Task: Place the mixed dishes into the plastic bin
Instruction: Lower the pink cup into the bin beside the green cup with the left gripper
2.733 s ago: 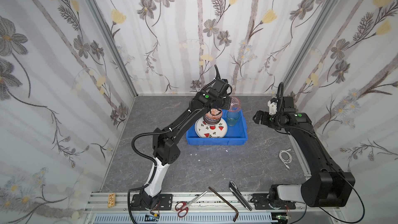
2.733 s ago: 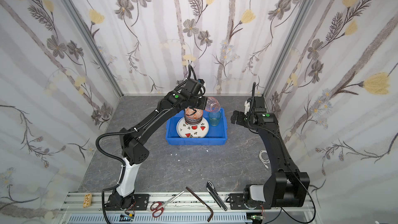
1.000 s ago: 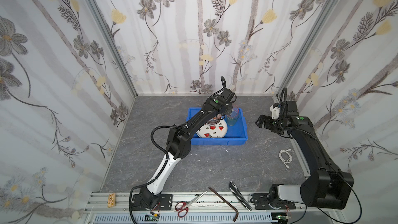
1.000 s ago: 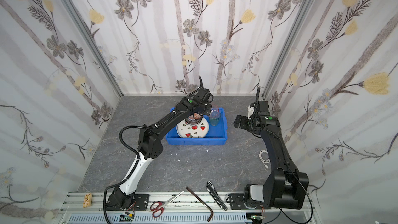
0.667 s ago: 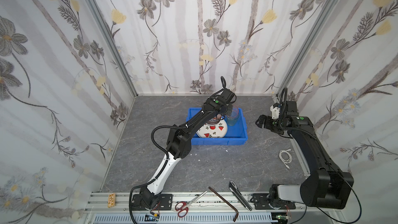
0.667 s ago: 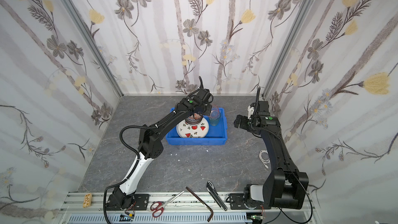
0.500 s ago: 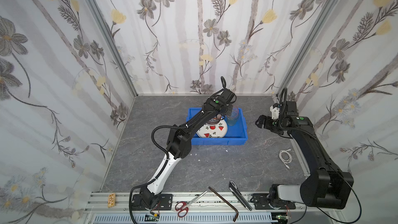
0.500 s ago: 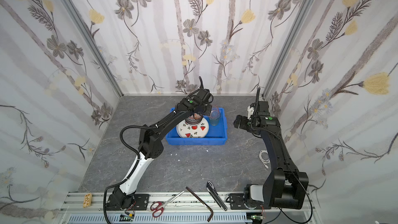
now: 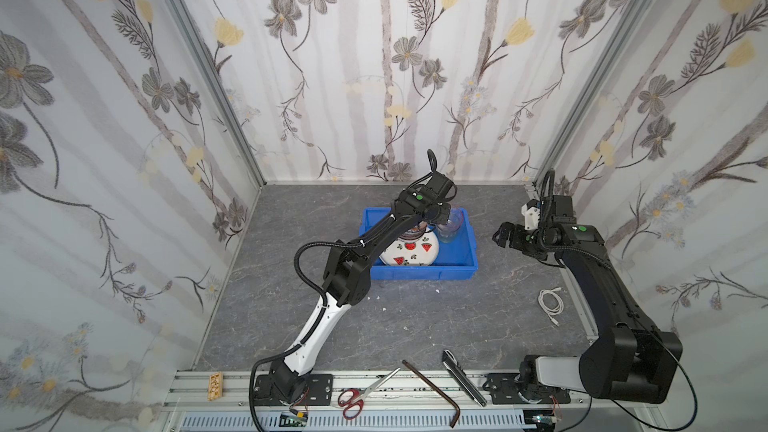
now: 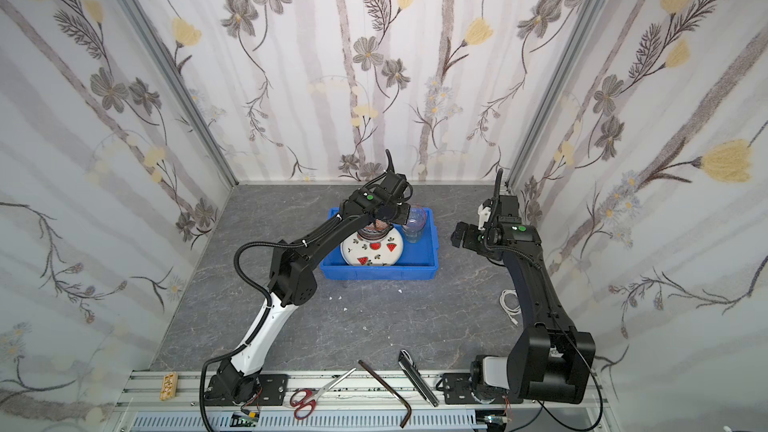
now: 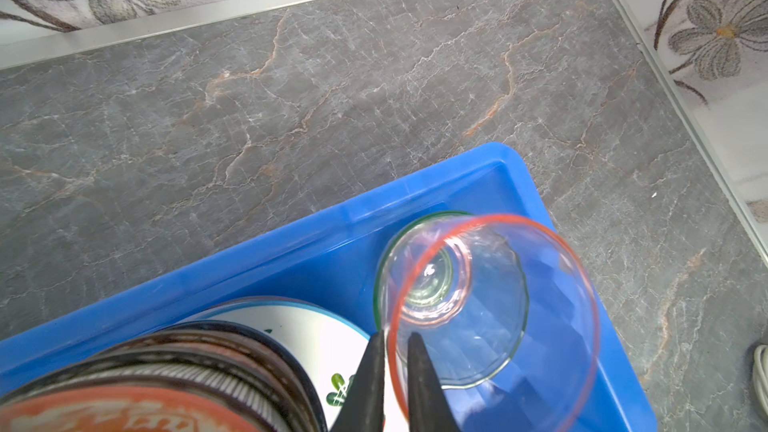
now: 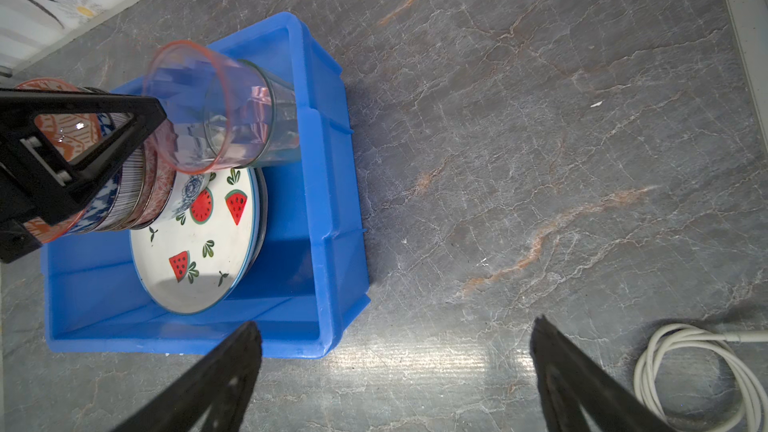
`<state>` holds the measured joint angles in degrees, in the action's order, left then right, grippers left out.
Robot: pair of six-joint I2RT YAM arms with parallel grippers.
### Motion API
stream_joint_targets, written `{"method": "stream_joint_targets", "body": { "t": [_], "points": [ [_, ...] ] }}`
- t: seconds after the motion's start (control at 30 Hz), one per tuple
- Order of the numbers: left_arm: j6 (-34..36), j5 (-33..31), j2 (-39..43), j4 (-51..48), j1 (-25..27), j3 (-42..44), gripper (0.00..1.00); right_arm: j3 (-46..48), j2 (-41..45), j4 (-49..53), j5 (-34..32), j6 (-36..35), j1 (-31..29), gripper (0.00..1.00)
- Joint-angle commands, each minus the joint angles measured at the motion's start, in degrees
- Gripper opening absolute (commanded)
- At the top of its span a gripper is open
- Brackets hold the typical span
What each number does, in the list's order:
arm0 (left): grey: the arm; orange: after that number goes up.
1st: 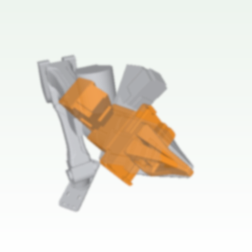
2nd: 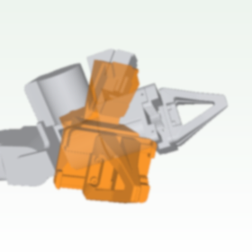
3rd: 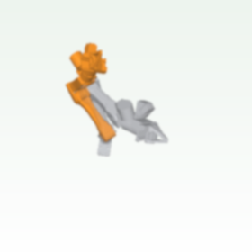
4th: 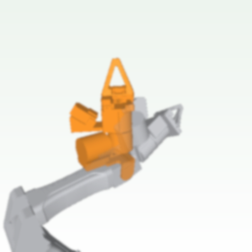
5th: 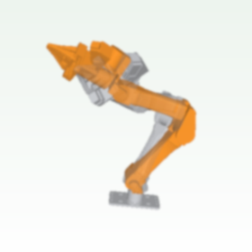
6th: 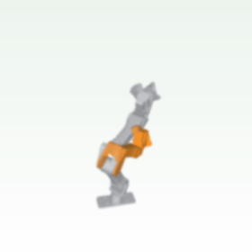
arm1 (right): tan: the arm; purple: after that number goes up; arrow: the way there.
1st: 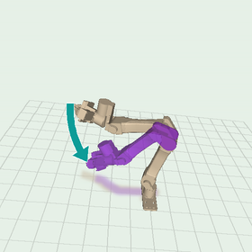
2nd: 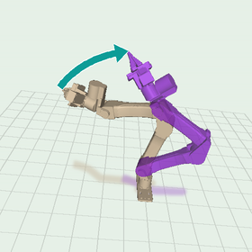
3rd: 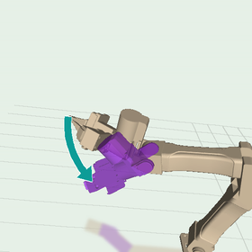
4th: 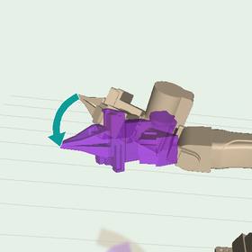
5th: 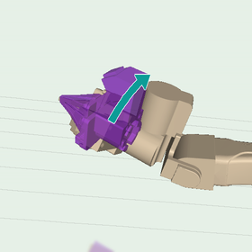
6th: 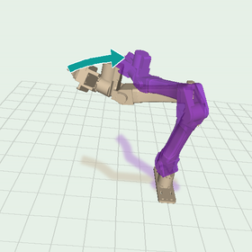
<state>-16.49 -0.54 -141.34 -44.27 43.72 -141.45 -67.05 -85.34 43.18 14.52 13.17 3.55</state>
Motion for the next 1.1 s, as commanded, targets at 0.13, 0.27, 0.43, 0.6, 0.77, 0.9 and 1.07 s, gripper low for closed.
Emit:
{"method": "stream_joint_targets", "body": {
  "t": [0.13, 0.27, 0.43, 0.6, 0.77, 0.9, 1.07],
  "points": [
    [-0.12, 0.54, -0.51, 0.24, -0.13, -1.02, 0.20, 0.18, 0.00, -2.22, 0.14, -0.78, 0.13, 1.00],
    [-0.12, 0.58, -0.44, 0.24, -0.24, -1.27, 0.24, 0.16, 0.00, -2.22, 0.23, -0.77, 0.23, 1.00],
    [-0.21, 0.97, -0.36, 0.23, -0.31, -1.46, 0.27, 0.07, 0.13, -2.22, 0.24, -0.78, 0.23, 1.00],
    [-0.30, 1.35, -0.20, 0.22, -0.39, -1.63, 0.32, -0.19, 0.00, -2.16, 0.36, -0.64, 0.23, 1.00],
    [-0.13, 1.63, 0.19, 0.17, -0.43, -1.90, 0.43, -0.19, -0.07, -2.29, 0.43, -0.69, 0.27, 1.00],
    [-0.03, 1.63, 0.39, 0.19, -0.48, -2.03, 0.48, -0.36, -0.18, -2.25, 0.51, -0.60, 0.23, 1.00],
    [0.14, 2.10, 0.70, 0.20, -0.48, -2.34, 0.51, -0.54, -0.35, -2.23, 0.56, -0.61, 0.23, 1.00]
  ]
}}
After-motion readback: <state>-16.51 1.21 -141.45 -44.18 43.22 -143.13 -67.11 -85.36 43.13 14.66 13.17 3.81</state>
